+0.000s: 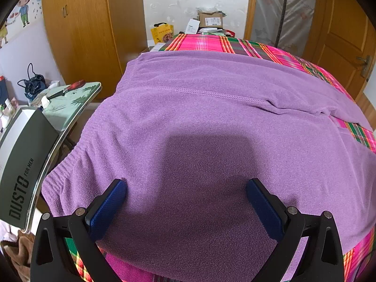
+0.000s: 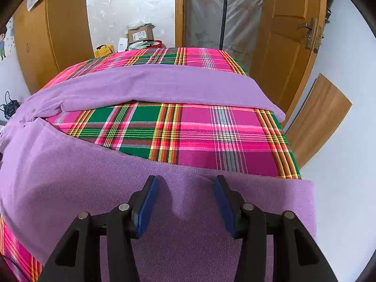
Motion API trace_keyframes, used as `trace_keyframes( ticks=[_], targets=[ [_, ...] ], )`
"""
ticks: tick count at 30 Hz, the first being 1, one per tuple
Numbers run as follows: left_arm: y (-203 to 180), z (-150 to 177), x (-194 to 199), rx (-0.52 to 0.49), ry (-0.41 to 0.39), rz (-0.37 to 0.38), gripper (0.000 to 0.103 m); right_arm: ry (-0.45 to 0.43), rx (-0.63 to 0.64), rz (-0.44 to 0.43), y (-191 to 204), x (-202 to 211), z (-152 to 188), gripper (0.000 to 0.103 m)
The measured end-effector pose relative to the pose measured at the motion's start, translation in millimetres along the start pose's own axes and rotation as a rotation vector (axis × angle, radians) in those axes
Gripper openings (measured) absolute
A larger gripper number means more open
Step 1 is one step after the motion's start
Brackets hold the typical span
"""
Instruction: Fold clothes
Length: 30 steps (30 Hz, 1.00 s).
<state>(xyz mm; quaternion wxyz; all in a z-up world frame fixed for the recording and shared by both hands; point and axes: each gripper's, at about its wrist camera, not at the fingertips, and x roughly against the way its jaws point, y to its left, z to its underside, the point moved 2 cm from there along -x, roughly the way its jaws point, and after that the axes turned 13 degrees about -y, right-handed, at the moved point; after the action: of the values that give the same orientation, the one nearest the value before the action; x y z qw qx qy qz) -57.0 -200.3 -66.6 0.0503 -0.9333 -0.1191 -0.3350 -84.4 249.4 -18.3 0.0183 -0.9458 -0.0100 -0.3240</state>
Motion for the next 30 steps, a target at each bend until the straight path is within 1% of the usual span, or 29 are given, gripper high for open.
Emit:
trace_keyframes(
  ticks=[16,18,19,20,22,23,24,25,28,30],
  targets=[
    [1.8,-0.4,1.0,0.0,0.002,0.0,0.103,0.002,-0.004,-0.003,-0.8,1.7,1.0,0.051],
    [1.9,-1.6,3.6,0.021,0.002,0.009,0.103,0.005,0.002,-0.011,-1.0,1.7,0.2,0.05],
    [2.9,-2.7,6.9,0.047,-0.004,0.036,0.103,0.011,0.004,-0.015,-0.3,1.7,-0.8,0.05],
    [5.3,-6.2,12.5,0.066,-0.026,0.05,0.103,0.017,-0.012,-0.025,0.0,3.1,-3.1,0.047],
    [10.1,-13.2,23.6,0.104,-0.072,0.079,0.103,0.005,-0.076,-0.067,2.0,9.6,-10.5,0.047],
    [12.6,-16.7,29.3,0.123,-0.095,0.093,0.103,-0.006,-0.101,-0.107,7.0,13.8,-15.5,0.047],
    [15.2,-20.3,32.3,0.113,-0.119,0.072,0.103,-0.018,-0.11,-0.142,13.9,17.4,-20.1,0.047],
    [18.4,-23.3,33.5,0.096,-0.137,0.044,0.103,-0.03,-0.09,-0.168,24.3,20.1,-23.8,0.047],
    [33.1,-25.0,21.9,0.071,-0.117,-0.061,0.103,-0.055,-0.01,-0.255,63.0,24.6,-32.1,0.047],
    [46.4,-18.2,12.2,0.114,-0.079,-0.075,0.103,-0.059,0.012,-0.302,84.7,23.7,-34.2,0.047]
  ],
)
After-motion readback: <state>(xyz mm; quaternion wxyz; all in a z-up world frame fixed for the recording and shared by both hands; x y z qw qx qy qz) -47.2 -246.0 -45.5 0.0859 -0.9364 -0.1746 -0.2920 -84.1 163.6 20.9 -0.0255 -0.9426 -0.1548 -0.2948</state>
